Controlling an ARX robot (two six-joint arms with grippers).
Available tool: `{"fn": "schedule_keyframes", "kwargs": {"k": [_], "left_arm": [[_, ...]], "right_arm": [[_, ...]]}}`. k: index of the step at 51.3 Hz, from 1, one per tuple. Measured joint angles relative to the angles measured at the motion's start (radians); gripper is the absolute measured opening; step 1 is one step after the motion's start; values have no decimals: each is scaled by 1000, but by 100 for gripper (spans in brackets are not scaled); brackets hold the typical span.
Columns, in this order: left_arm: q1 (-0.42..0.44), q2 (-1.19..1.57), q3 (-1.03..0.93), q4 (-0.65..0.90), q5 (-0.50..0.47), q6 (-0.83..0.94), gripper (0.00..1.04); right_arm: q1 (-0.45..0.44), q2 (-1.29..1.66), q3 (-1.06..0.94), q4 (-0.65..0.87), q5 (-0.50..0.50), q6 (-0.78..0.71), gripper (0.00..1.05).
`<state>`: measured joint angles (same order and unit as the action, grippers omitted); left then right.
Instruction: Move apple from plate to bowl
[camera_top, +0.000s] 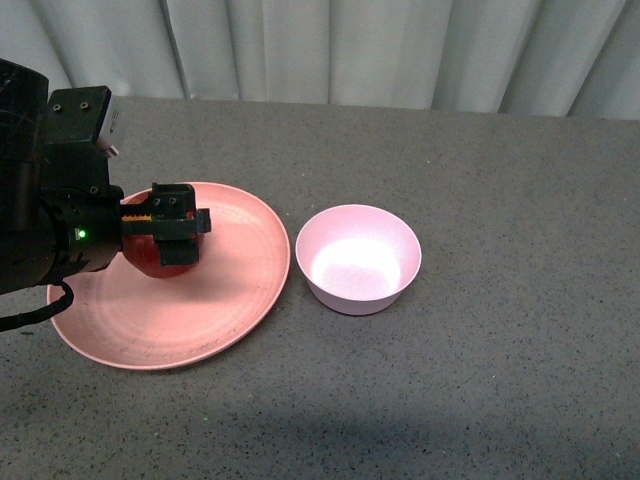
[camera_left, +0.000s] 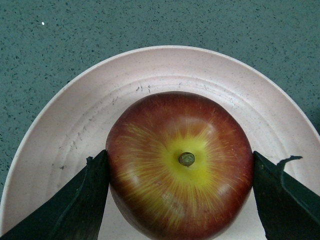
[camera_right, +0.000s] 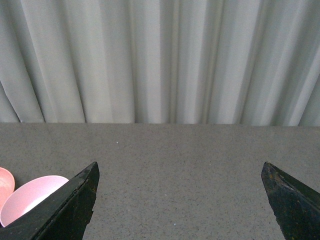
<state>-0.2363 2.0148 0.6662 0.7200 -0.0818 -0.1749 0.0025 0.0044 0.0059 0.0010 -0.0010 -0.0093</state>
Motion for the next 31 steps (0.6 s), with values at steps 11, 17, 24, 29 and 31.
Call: {"fn": "schedule_keyframes", "kwargs": {"k": [11,17,24,29,31], "left_arm": [[-52,-48,1,-4,8,-34,73],[-103,-84,20,-15,10,-63,73],[-177,-98,61,-35,-2,-87,73],[-215,-96,75,-44,-20,-101,73],[-231,-93,80,-46,-26,-106,73]], "right_arm": [[0,0,0,0,0,0,95],[0,0,0,0,0,0,95],[0,0,0,0,0,0,95],[0,0,0,0,0,0,95],[0,0,0,0,0,0,95]]}}
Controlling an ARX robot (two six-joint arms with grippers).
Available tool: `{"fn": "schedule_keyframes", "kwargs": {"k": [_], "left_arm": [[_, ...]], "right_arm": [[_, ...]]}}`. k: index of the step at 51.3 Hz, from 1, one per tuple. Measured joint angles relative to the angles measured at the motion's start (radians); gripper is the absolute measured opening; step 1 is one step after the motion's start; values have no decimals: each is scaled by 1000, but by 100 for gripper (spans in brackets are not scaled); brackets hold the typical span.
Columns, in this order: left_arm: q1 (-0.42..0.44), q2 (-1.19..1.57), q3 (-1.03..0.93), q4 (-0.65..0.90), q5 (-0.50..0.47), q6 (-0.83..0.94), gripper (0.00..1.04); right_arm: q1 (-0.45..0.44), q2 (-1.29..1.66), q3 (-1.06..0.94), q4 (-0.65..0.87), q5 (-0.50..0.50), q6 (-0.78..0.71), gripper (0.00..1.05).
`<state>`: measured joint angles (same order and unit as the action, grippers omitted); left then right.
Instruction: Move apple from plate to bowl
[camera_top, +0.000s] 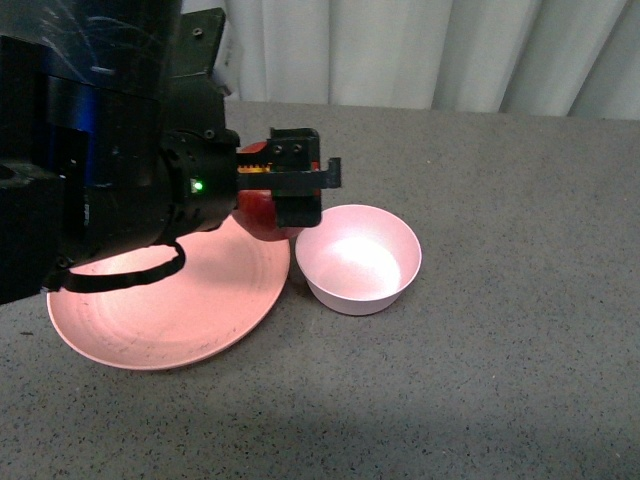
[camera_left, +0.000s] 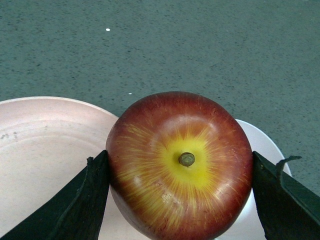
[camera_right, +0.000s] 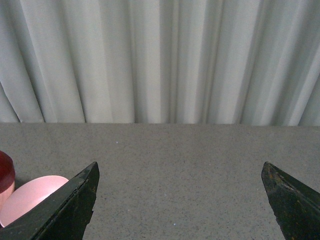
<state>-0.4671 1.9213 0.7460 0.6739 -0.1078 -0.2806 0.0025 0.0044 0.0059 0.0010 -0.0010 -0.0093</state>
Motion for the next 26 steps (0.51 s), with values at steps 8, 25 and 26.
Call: {"fn": "schedule_keyframes", "kwargs": {"k": [8,25,26], "left_arm": [[-72,34,43,-8,-24,-33,73],[-160,128,144,-32,-43,-42,73],[-163,133,148,-33,-46,-41,73]], "right_arm": [[0,0,0,0,0,0,95],[0,0,0,0,0,0,95],[0,0,0,0,0,0,95]]}}
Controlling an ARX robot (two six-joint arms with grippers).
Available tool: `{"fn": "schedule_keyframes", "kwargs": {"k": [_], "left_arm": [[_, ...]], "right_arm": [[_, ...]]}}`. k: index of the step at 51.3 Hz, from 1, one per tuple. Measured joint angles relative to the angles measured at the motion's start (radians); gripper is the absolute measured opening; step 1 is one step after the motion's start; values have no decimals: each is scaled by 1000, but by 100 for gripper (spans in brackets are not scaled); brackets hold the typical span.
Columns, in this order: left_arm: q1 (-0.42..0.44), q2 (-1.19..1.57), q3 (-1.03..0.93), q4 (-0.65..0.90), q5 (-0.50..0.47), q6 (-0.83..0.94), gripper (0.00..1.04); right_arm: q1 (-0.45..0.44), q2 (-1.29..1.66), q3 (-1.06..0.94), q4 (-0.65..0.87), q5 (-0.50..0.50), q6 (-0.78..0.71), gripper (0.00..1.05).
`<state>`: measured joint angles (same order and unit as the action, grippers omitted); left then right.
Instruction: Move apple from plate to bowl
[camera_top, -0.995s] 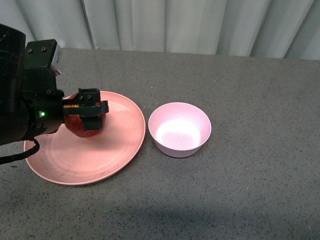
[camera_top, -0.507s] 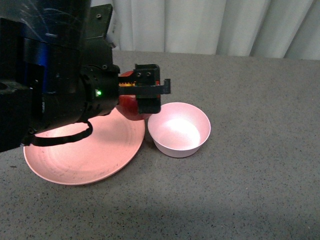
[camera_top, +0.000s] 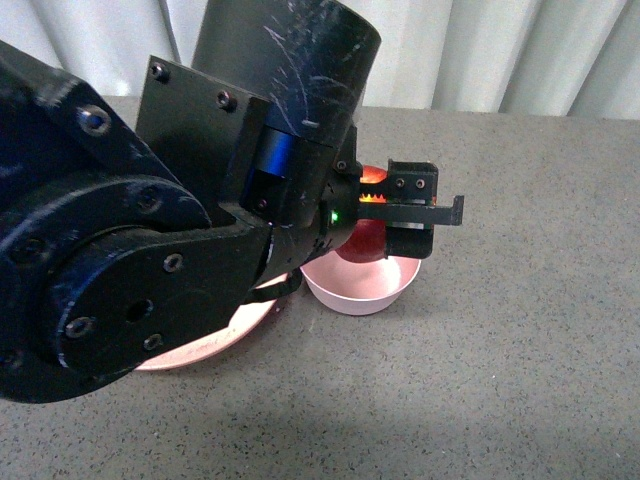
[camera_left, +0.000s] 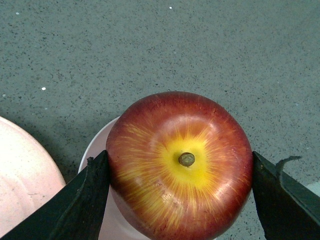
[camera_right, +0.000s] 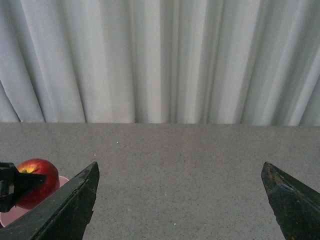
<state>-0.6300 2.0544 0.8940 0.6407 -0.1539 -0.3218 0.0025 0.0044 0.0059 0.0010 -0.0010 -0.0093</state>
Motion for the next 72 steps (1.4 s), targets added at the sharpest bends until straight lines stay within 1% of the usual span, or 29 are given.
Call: {"fn": "schedule_keyframes", "kwargs": {"k": [12,19,32,35,38,39,40,42,43,49,55,62,72], "left_arm": [[-14,56,26,-4,-14,0,73],[-14,85,29,-4,-46,1,73],[-18,98,29,-5,-37,7,74],[-19,98,28,-10,-38,11,83],[-19,97,28,-12,-38,14,90],[-19,93,27,-11,-37,14,96],[-19,89,24,-11,-35,14,99],[-19,75,16,-6,-34,18,99],[-19,60,8,0,-35,16,98],[-14,-26,-37,25,-55,4,98],[6,-161,-138,56,-79,2,98],[54,-273,-274,87,-78,3,98],[131,-394,-418,71,-103,11,98]], "right_arm": [[0,0,0,0,0,0,95],[0,0,0,0,0,0,95],[0,0,0,0,0,0,95],[0,0,0,0,0,0,95],[0,0,0,0,0,0,95],[0,0,0,0,0,0,95],[0,0,0,0,0,0,95],[0,0,0,0,0,0,95],[0,0,0,0,0,0,95],[0,0,0,0,0,0,95],[0,0,0,0,0,0,95],[0,0,0,0,0,0,95],[0,0,0,0,0,0,95]]}}
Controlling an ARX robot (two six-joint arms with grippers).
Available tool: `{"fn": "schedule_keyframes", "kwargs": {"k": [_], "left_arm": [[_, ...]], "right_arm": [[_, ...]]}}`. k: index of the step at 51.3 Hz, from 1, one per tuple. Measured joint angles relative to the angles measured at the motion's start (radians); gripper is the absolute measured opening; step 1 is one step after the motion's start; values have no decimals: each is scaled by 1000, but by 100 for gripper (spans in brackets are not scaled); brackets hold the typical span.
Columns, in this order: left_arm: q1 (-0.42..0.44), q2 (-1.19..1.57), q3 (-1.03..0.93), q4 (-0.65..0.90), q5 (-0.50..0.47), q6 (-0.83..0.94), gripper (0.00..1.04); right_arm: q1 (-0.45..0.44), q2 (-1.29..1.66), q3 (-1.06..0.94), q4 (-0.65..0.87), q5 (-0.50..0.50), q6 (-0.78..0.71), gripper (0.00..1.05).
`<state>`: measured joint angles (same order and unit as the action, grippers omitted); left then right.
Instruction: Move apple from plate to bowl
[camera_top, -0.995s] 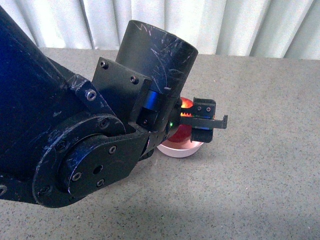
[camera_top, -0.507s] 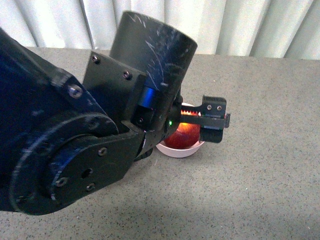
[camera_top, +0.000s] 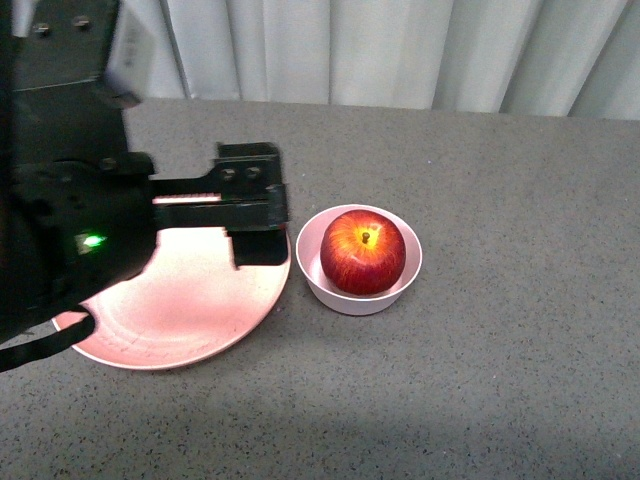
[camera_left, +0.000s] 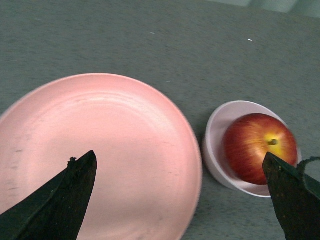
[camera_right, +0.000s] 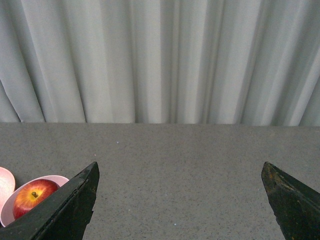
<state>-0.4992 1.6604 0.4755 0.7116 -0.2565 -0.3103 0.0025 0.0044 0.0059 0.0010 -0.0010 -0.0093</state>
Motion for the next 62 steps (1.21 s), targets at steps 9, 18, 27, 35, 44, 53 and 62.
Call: {"fn": "schedule_keyframes", "kwargs": {"k": [9,18,27,35,44,53,62], "left_arm": [[89,-51,-243,533,-132,214,71],[208,-297,-378,532,-21,288,32],[281,-482,-430,401,47,292,4],[330,-684,-440,194,94,300,4],[380,-888,-454,32,140,302,4],[465,-1014,-455,-81,245,303,4],[496,-1145,-456,-201,255,303,4]], "right_arm": [[0,0,0,0,0,0,95],[0,0,0,0,-1,0,95],[0,0,0,0,0,0,95],[0,0,0,0,0,0,95],[0,0,0,0,0,0,95],[0,0,0,0,0,0,95],[0,0,0,0,0,0,95]]}}
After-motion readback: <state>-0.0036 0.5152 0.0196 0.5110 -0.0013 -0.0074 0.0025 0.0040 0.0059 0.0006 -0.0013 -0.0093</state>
